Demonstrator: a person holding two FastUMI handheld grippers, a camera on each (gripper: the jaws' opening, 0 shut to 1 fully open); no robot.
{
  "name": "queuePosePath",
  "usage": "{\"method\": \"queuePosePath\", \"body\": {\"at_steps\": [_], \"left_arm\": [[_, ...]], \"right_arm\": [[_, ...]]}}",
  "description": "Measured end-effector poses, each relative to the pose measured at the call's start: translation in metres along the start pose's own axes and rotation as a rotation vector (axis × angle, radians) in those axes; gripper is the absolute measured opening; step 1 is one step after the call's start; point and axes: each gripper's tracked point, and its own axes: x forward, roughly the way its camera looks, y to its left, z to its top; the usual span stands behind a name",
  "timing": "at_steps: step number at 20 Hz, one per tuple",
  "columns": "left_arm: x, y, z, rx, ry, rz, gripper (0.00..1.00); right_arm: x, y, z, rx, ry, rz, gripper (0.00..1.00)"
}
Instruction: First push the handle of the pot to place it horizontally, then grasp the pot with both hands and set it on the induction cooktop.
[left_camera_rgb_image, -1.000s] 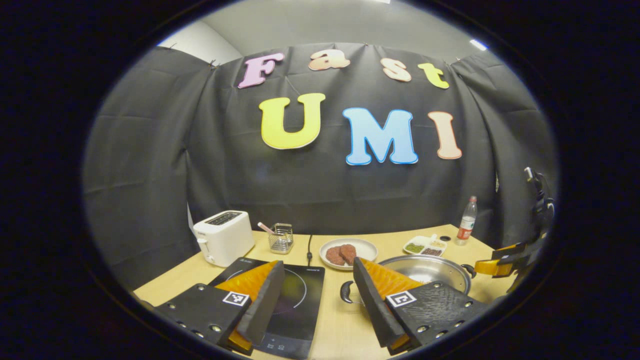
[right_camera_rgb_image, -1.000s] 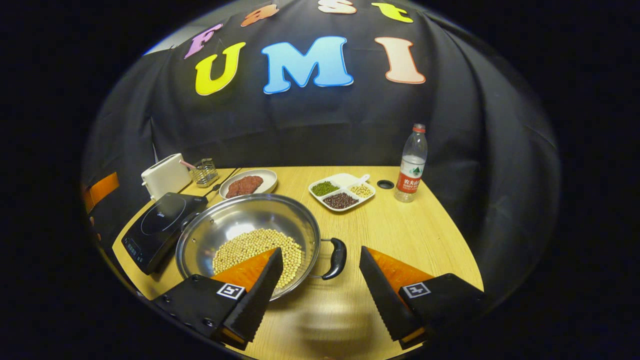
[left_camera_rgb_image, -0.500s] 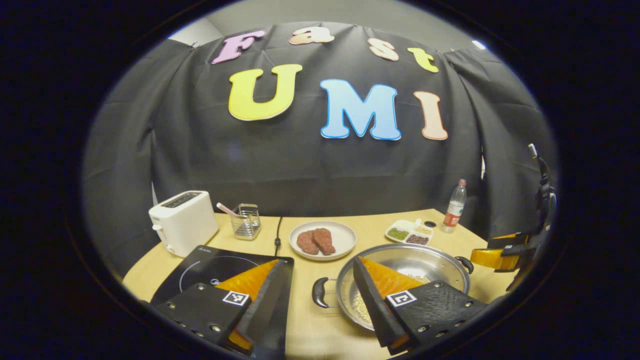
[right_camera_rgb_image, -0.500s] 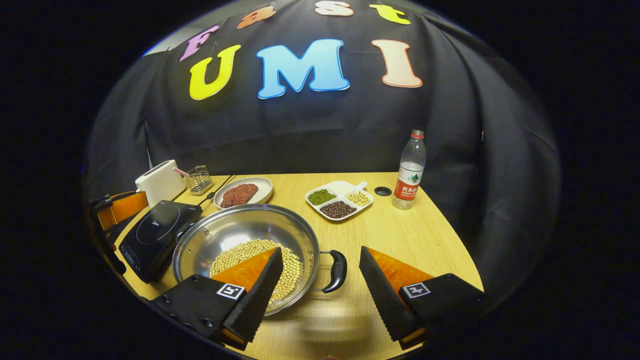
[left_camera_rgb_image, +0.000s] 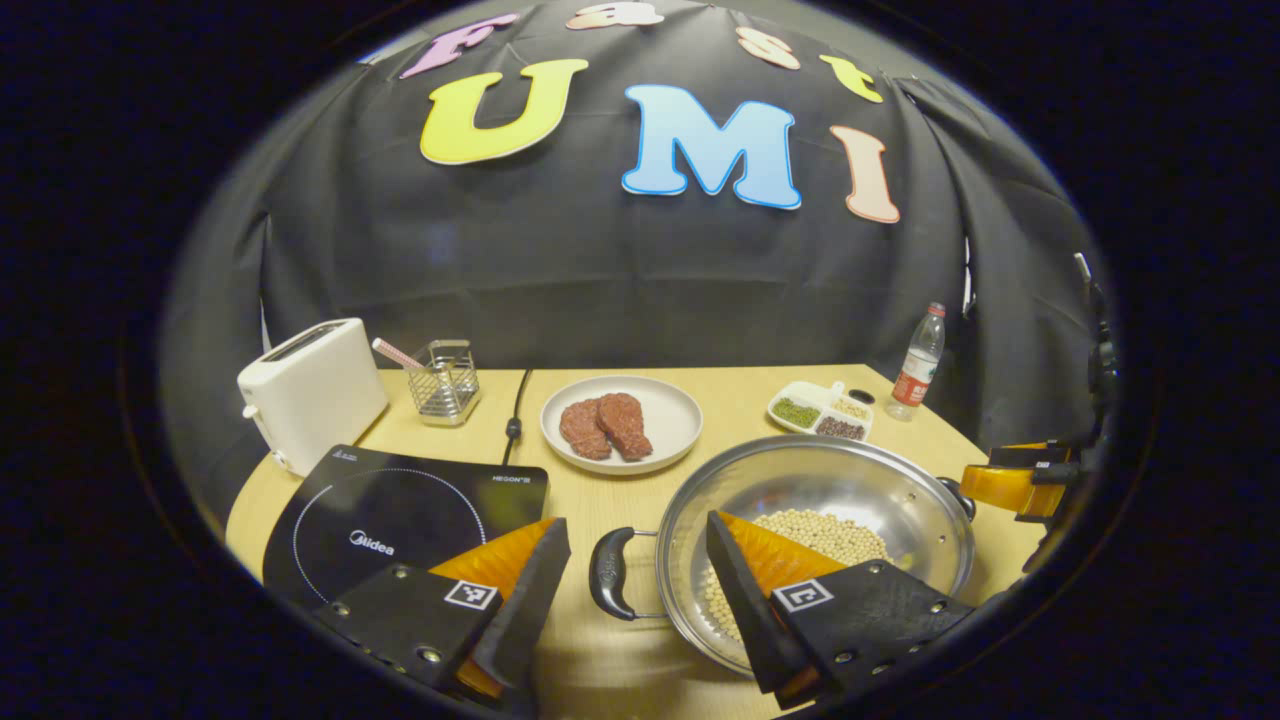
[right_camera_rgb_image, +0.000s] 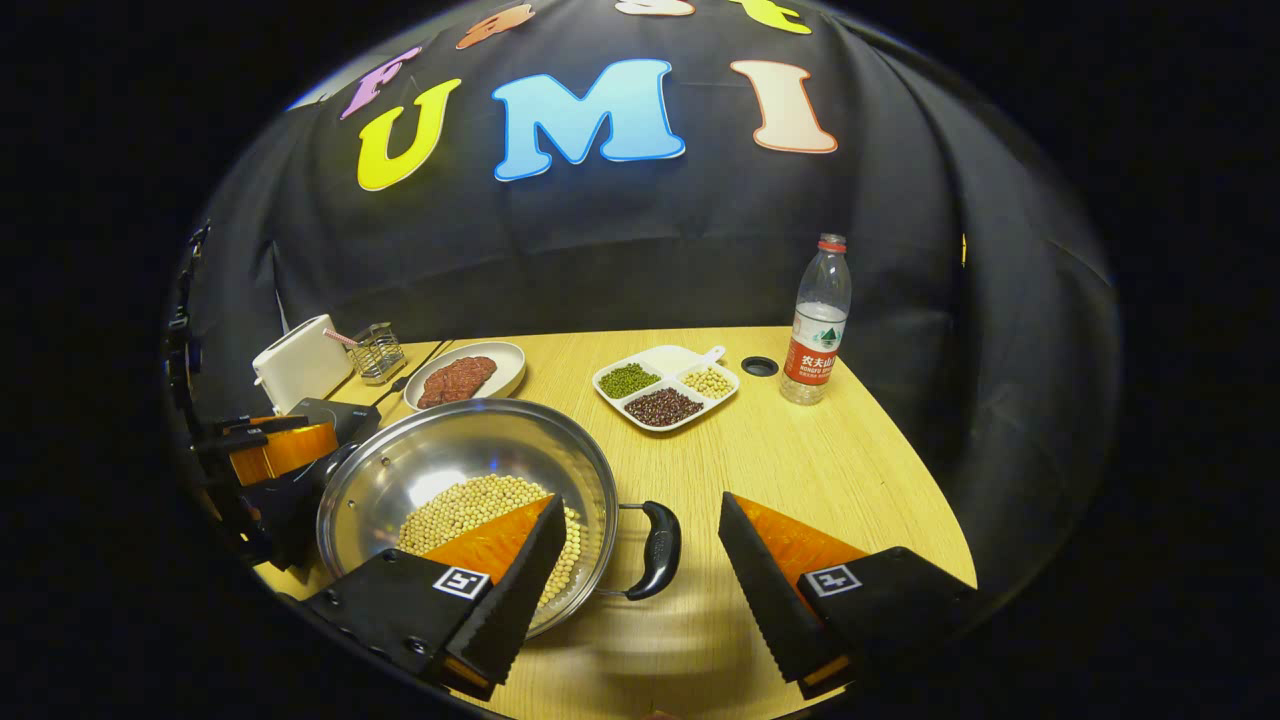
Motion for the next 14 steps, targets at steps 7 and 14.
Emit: {"method": "queuePosePath", "body": {"at_steps": [7,14], "left_arm": [[0.029,0.003,-0.032,-0.008,0.098,0.008,0.84],[0.045,0.002,-0.048,-0.007,0.142,0.013,0.84]], "right_arm": [[0.021,0.002,-0.014,-0.021,0.053,-0.015,0.99],[0.034,-0.003,-0.027,-0.020,0.113,-0.042,0.99]]}}
